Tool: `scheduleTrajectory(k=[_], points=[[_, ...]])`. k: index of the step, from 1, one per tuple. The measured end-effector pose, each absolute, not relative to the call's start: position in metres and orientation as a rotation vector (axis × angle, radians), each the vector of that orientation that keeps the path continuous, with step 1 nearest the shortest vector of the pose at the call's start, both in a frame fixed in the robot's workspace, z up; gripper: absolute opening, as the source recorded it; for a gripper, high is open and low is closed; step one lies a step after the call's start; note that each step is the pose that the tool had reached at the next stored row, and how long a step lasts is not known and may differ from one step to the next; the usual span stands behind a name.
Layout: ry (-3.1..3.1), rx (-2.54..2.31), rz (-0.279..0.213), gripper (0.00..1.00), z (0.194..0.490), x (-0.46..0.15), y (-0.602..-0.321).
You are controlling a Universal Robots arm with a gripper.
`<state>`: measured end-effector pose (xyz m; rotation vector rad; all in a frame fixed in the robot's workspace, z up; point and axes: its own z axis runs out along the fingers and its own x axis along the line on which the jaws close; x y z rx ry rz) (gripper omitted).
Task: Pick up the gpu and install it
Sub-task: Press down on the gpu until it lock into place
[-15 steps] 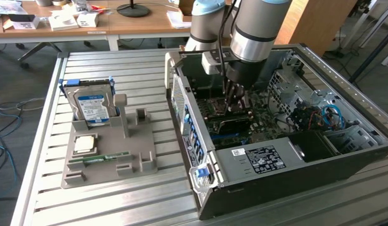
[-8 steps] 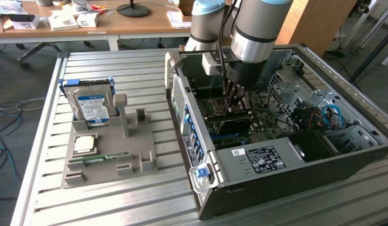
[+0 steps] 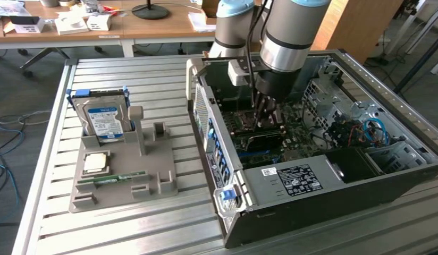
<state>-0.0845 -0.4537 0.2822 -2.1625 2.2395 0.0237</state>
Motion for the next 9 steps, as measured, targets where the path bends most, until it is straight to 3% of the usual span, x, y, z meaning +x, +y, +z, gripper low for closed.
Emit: scheduleTrajectory(k=[9], points=[[2.239,-2.162,0.024,0.11,0.2762,-0.0845,-0.4537]])
